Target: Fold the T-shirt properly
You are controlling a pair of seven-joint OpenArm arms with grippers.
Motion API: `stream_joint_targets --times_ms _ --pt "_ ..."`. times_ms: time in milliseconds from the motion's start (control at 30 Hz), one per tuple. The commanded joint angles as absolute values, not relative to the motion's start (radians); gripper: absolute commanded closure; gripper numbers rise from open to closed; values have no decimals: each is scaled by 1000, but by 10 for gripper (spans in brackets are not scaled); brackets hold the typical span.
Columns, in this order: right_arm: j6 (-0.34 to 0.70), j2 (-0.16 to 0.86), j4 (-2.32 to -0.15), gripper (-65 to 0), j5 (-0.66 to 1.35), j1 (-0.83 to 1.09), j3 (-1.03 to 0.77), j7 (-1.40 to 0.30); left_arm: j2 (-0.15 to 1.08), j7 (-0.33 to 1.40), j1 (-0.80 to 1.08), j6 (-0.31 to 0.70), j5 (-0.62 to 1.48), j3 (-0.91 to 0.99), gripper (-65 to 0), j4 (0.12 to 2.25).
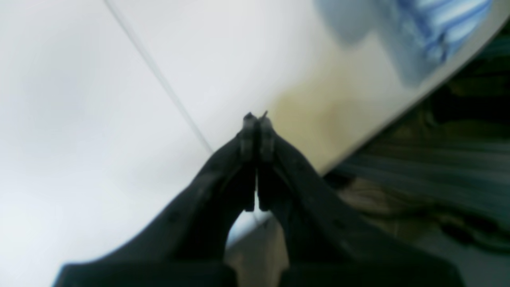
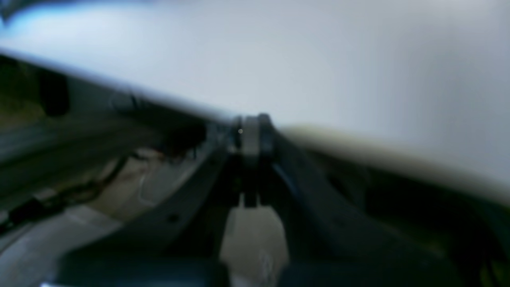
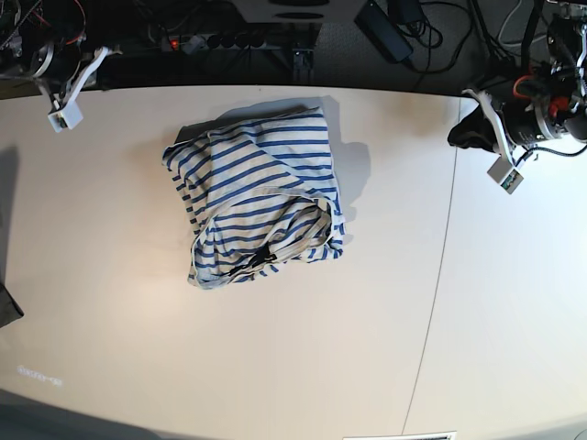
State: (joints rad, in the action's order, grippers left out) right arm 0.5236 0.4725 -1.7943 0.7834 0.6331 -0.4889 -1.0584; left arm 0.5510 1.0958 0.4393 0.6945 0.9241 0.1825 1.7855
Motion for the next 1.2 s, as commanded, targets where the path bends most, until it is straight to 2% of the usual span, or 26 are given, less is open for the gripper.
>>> stream_joint_targets --times_ms 0,267,400,533,800,1067,1167 --pt "553 490 -1809 0 801 665 -510 -1048 566 1079 467 698 936 197 0 1801" --pt "553 467 -1747 0 799 825 -524 -1029 559 892 651 698 742 199 0 1724" --pt "549 445 -1604 0 781 823 -523 -987 508 857 651 698 668 197 0 1565" --pt "546 439 -1386 0 758 769 -523 -953 455 740 624 698 562 184 0 1374" --pt "545 430 -883 0 672 492 -521 -937 371 601 404 698 369 -32 0 955" --pt "533 351 -638 0 522 192 -442 -881 249 588 76 579 291 -242 0 619" --pt "485 304 -601 0 462 109 -369 -831 212 547 -4 493 245 -274 0 544"
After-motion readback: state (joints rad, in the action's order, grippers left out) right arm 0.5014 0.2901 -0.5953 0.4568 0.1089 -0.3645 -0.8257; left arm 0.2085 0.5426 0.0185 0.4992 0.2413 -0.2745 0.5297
